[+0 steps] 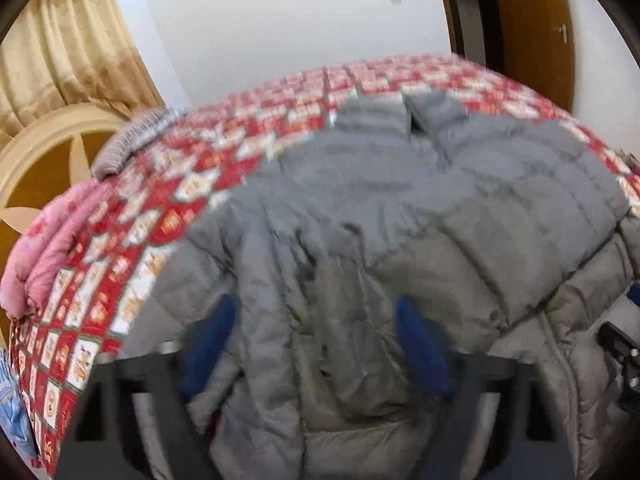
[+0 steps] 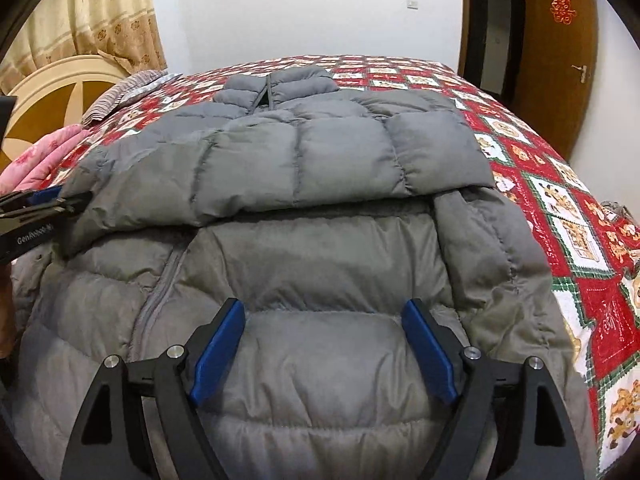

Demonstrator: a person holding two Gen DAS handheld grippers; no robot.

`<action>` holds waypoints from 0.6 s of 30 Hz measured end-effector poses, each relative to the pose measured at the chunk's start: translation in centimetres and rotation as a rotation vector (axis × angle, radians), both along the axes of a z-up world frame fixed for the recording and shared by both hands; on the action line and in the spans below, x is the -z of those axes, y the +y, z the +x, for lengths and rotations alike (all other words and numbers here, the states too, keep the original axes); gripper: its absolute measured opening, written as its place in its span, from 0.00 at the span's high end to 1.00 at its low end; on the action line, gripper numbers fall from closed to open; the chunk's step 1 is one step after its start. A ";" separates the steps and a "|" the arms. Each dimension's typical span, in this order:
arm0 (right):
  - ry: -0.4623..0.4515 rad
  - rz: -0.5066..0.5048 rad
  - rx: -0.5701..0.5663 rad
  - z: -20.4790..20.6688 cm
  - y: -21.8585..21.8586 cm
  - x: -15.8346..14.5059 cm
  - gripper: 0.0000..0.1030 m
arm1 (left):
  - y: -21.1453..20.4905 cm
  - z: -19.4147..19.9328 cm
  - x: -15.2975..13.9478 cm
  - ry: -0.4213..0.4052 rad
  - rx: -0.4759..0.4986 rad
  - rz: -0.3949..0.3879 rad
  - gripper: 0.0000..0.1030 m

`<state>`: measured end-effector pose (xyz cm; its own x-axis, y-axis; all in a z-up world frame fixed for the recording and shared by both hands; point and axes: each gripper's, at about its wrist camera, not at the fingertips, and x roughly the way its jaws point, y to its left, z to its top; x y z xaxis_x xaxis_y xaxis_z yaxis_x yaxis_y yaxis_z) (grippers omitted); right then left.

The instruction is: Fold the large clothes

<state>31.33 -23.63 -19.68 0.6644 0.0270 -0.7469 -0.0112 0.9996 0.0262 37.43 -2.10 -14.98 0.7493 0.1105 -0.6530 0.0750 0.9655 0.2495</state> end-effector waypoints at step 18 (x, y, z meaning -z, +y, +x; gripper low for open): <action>-0.031 -0.071 0.096 8.2 -4.3 -2.3 0.21 | -1.1 3.4 4.2 0.002 -0.047 0.078 0.00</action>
